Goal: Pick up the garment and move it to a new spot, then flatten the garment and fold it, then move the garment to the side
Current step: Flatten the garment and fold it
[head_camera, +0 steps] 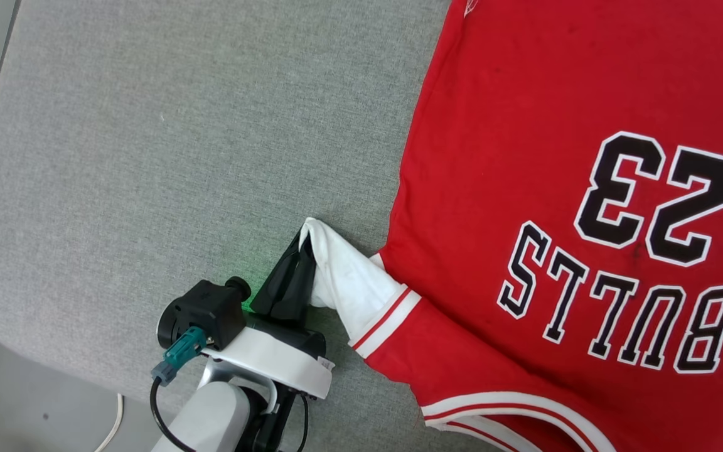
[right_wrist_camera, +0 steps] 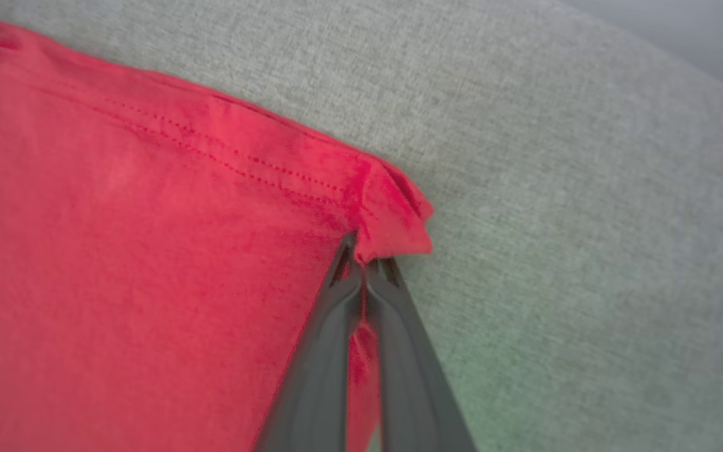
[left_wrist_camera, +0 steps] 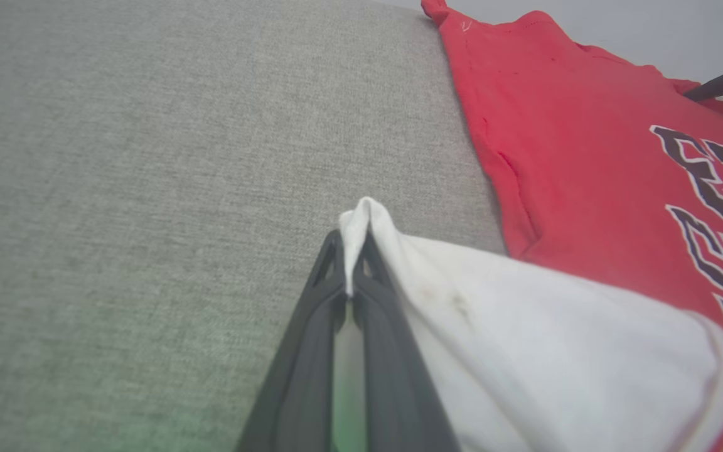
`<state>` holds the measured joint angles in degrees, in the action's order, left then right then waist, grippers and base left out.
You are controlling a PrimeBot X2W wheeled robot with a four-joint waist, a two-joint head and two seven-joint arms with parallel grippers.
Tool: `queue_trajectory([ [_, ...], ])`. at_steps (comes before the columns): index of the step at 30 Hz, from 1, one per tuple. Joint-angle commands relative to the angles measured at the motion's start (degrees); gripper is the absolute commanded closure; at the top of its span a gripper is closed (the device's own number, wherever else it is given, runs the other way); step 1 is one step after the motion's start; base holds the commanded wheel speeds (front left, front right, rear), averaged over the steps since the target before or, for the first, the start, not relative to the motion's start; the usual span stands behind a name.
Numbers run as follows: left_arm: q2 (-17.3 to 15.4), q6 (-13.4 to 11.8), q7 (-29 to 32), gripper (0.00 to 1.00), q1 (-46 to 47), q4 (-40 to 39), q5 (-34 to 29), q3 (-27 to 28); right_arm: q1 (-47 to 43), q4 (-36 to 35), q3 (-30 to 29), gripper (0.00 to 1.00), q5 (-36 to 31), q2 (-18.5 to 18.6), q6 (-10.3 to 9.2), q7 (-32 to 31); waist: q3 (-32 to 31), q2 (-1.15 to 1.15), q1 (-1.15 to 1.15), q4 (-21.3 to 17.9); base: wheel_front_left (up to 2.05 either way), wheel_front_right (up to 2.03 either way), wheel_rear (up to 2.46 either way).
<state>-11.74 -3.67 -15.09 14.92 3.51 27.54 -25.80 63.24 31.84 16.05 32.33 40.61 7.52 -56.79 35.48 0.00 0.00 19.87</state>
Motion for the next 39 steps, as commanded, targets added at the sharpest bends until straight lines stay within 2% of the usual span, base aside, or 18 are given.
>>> queue_trajectory([
  [1,0.2,0.09,-0.1,1.0,-0.37,0.29,-0.17,0.23,-2.34,1.64,0.86,1.0,0.14,-0.42,-0.06,-0.24,-0.55,0.0,0.0,-0.22,0.0,0.0,0.0],
  [7,0.54,0.68,-0.11,1.0,-2.05,1.81,-0.68,1.67,-2.12,-0.47,3.16,1.0,2.23,-0.08,-0.06,4.33,-4.75,0.0,0.0,-1.63,0.0,0.0,0.0],
  [13,-0.28,0.51,-0.11,1.0,-5.33,3.33,-0.82,3.07,-6.22,-3.11,7.66,1.0,6.33,3.24,-0.06,8.23,-11.55,0.0,0.0,-4.11,0.0,0.0,0.0],
  [14,-1.02,0.25,-0.1,1.0,-7.16,3.91,-0.71,3.3,-9.4,-5.14,9.44,1.0,9.16,5.54,-0.06,9.82,-14.81,0.0,0.0,-5.49,0.0,0.0,0.0],
  [17,-1.67,-0.2,0.12,1.0,-8.85,4.24,-0.19,3.56,-13.57,-7.24,10.75,1.0,11.59,7.48,-0.06,11.43,-17.84,0.0,0.0,-7.22,0.0,0.0,0.0],
  [22,-2.7,-0.89,0.77,1.0,-11.4,3.82,0.38,4.02,-21.09,-10.74,12.3,1.0,14.8,10.9,-0.06,14.37,-21.45,0.0,0.0,-9.61,0.0,0.0,0.0],
  [27,-3.61,-1.76,1.39,1.0,-13.62,3.17,0.97,4.55,-30.24,-12.78,11.24,1.0,17.89,13.48,-0.06,17.43,-24.12,0.0,0.0,-11.58,0.0,0.0,0.0],
  [34,-4.85,-2.74,1.83,1.0,-16.19,2.39,1.33,5.11,-45.05,-15.64,7.55,1.0,20.83,13.48,-0.06,21.45,-26.69,0.0,0.0,-13.9,0.0,0.0,0.0],
  [39,-5.44,-3.04,2.17,1.0,-17.23,2.02,1.58,5.13,-56.67,-15.95,4.5,1.0,22.05,10.61,-0.06,24.77,-27.87,0.0,0.0,-14.78,0.0,0.0,0.0],
])
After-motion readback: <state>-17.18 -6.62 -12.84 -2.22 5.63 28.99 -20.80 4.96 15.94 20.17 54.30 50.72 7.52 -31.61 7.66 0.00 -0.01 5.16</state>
